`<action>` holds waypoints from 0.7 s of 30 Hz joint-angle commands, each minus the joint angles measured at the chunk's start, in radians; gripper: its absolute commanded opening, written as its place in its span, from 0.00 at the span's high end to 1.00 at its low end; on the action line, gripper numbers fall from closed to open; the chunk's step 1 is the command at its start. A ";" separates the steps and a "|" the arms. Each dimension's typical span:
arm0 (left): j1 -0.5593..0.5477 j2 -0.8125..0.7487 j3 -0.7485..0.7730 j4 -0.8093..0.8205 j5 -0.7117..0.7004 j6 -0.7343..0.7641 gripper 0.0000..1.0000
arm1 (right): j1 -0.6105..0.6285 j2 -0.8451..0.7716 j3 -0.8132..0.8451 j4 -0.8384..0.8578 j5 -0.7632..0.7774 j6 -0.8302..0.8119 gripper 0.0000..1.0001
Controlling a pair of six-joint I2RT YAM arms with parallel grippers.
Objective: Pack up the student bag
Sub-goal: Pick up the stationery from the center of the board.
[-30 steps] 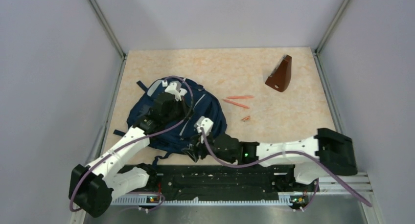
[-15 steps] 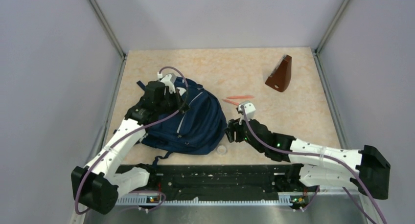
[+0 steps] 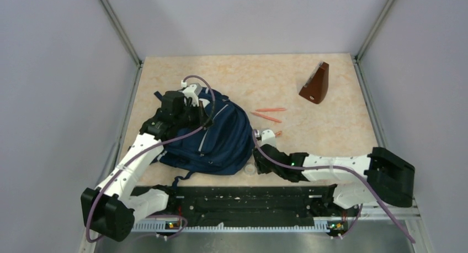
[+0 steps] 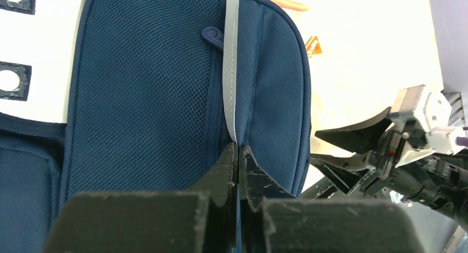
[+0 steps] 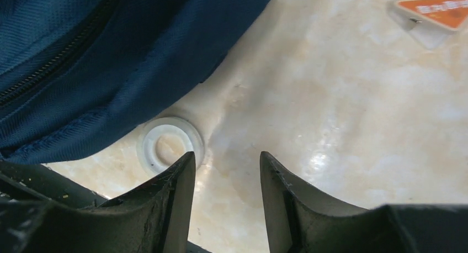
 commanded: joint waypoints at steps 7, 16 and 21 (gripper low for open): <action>0.002 -0.055 0.053 0.045 -0.002 0.047 1.00 | 0.074 0.204 0.166 -0.014 0.002 0.071 0.55; 0.001 -0.072 0.046 0.047 -0.003 0.043 1.00 | 0.105 0.249 0.193 -0.096 0.060 0.094 0.55; 0.001 -0.074 0.045 0.048 -0.005 0.040 1.00 | 0.106 0.265 0.194 -0.104 0.072 0.103 0.56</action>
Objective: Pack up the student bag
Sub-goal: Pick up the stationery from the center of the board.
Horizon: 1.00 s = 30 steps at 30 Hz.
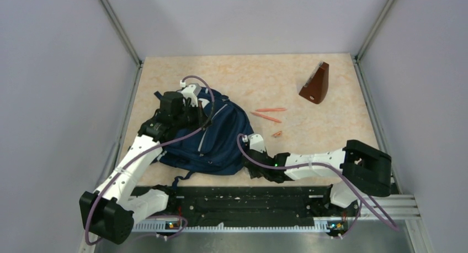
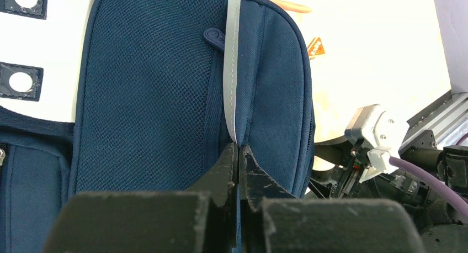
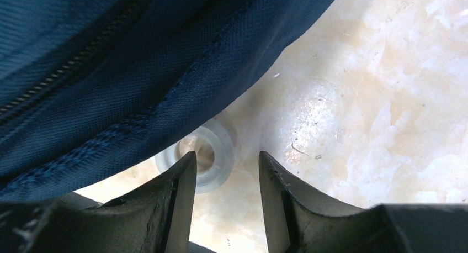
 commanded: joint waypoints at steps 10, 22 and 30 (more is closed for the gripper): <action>0.001 -0.051 0.042 0.064 0.009 0.009 1.00 | 0.016 0.037 0.041 -0.041 0.060 0.027 0.69; 0.001 -0.052 0.042 0.062 -0.001 0.011 1.00 | 0.016 -0.024 0.024 -0.089 0.115 0.039 0.86; 0.003 -0.054 0.042 0.062 0.003 0.010 1.00 | -0.092 -0.182 -0.066 -0.164 0.156 0.000 0.89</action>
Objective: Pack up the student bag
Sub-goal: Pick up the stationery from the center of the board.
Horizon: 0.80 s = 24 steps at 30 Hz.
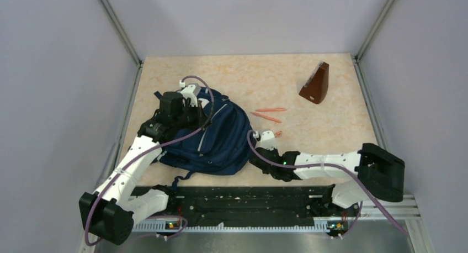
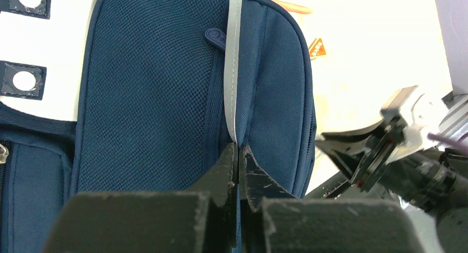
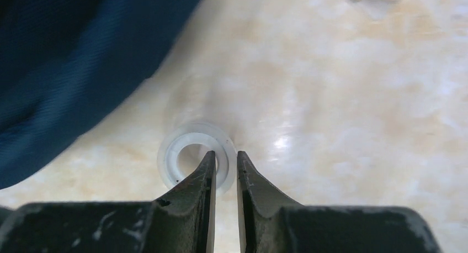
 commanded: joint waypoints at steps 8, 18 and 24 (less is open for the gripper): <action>0.003 -0.047 0.040 0.066 0.020 0.001 1.00 | -0.224 -0.315 -0.030 -0.116 0.051 -0.172 0.89; 0.003 -0.041 0.037 0.071 0.034 -0.011 1.00 | -0.226 -0.184 0.276 -0.052 -0.035 -0.351 0.88; 0.003 -0.037 0.031 0.077 0.046 -0.016 1.00 | -0.226 0.005 0.452 0.049 -0.151 -0.412 0.88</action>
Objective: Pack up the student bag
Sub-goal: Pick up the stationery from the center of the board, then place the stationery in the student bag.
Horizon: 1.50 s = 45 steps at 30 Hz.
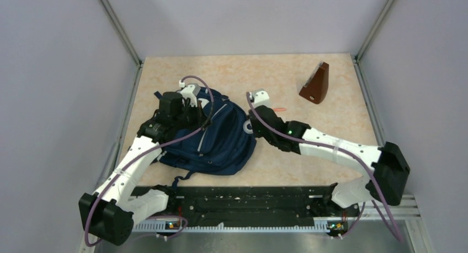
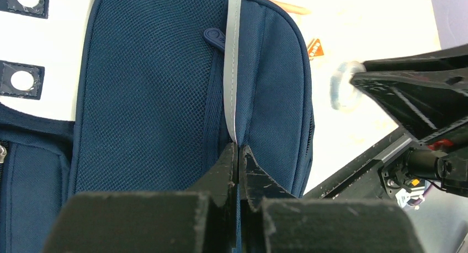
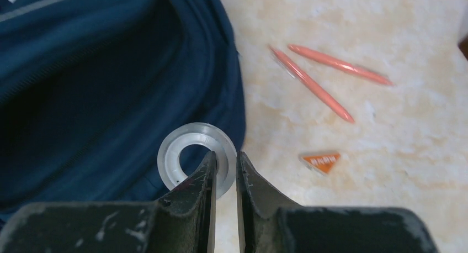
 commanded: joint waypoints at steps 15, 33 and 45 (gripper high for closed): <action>0.003 -0.041 0.009 0.107 0.080 -0.007 1.00 | -0.002 0.395 0.338 0.246 -0.124 -0.071 0.88; 0.003 -0.040 0.005 0.107 0.078 -0.005 1.00 | 0.000 0.452 0.318 0.424 -0.095 -0.046 0.66; 0.003 -0.047 0.005 0.096 0.037 0.007 1.00 | -0.001 0.352 0.186 0.510 -0.088 -0.111 0.62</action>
